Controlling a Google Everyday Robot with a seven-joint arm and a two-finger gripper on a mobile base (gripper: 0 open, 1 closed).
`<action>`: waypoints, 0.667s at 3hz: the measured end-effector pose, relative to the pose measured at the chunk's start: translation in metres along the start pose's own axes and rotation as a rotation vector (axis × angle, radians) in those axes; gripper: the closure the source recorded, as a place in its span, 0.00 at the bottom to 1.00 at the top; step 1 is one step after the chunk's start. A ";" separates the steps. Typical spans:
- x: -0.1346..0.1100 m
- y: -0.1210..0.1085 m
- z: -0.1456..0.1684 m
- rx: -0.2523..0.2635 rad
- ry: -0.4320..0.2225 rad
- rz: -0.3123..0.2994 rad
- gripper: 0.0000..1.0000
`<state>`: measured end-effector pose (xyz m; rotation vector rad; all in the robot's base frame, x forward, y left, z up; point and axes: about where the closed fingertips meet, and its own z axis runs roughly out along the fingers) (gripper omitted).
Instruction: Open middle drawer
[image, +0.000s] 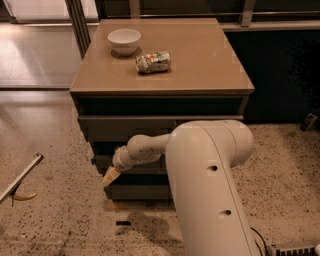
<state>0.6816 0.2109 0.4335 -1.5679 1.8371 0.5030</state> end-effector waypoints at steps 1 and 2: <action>-0.004 0.003 0.016 -0.025 -0.001 0.001 0.00; -0.003 0.005 0.024 -0.041 0.001 0.008 0.16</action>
Offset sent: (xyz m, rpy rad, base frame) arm 0.0038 0.0228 -0.0193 0.0046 0.0490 0.0249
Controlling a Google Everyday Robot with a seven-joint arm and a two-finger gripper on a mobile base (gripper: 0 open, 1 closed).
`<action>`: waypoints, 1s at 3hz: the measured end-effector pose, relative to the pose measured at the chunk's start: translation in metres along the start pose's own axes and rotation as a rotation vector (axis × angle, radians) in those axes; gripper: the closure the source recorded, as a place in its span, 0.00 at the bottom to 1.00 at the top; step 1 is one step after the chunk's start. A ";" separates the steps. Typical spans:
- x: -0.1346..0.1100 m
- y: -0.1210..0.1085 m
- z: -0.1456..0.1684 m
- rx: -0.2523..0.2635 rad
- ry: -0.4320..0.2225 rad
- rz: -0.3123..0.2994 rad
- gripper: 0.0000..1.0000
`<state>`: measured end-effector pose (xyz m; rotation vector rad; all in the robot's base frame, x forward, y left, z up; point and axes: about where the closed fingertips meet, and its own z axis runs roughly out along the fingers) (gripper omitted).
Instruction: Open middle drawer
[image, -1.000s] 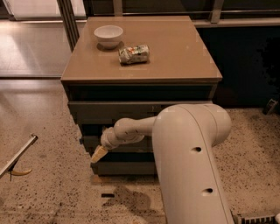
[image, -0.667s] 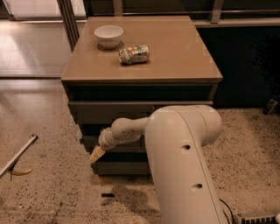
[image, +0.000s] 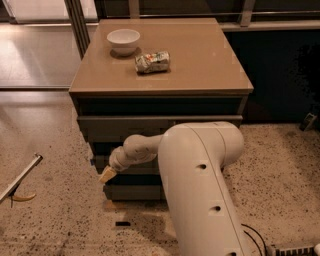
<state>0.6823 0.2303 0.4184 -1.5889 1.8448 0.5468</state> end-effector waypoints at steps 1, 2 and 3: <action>-0.001 -0.001 -0.002 0.001 0.002 0.004 0.38; -0.005 -0.001 -0.006 0.002 0.003 0.005 0.56; -0.006 -0.002 -0.007 0.002 0.003 0.005 0.54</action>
Offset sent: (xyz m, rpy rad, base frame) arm -0.0079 -0.0221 -0.0009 -0.0313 0.0143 -0.0527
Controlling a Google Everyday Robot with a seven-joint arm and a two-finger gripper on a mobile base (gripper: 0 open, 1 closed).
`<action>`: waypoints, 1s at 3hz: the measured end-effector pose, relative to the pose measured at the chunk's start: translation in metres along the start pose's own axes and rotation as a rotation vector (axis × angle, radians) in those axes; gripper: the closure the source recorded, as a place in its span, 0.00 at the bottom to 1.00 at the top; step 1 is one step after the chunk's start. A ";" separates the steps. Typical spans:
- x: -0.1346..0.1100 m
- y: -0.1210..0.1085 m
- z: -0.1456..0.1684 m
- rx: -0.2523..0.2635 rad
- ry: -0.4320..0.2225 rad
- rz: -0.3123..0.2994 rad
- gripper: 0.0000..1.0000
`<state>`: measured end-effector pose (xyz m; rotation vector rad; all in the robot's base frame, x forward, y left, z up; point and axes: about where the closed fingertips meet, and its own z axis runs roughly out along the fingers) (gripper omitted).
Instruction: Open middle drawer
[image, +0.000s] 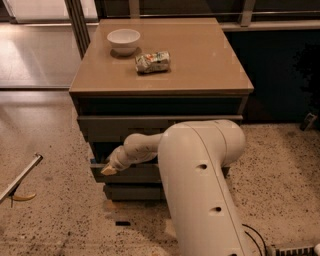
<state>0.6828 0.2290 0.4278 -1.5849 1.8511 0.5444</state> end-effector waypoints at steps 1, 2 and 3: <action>0.012 0.011 -0.007 0.006 0.021 0.019 0.36; 0.015 0.016 -0.005 0.000 0.026 0.019 0.13; 0.015 0.016 -0.005 0.000 0.026 0.019 0.00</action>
Offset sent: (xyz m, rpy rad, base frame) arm -0.0102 -0.0086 -0.0034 -0.0138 0.0094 -0.0158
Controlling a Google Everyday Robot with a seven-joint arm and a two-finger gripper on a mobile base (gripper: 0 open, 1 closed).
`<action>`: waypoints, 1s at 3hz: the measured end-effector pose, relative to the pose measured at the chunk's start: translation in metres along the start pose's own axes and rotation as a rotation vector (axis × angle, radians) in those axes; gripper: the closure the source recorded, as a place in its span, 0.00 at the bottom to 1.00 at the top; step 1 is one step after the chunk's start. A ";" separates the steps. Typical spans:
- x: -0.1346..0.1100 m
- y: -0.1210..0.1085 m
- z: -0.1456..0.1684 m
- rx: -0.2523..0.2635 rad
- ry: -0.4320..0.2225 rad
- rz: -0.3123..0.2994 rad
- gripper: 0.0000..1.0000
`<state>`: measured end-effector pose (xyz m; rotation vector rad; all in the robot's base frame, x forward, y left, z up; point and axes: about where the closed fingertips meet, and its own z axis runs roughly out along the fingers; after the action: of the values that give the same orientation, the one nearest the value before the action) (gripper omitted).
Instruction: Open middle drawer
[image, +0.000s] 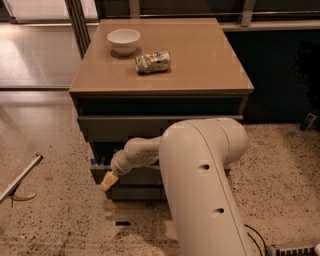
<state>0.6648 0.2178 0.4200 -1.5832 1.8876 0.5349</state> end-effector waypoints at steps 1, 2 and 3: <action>0.000 0.000 0.000 0.000 0.000 0.000 0.00; 0.001 0.016 -0.001 -0.037 0.037 -0.015 0.00; 0.006 0.036 -0.005 -0.061 0.081 -0.017 0.00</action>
Offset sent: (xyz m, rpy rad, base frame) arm -0.0351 0.0004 0.0016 -0.0844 0.0553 0.0734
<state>0.6276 0.2172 0.4167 -1.6817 1.9321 0.5326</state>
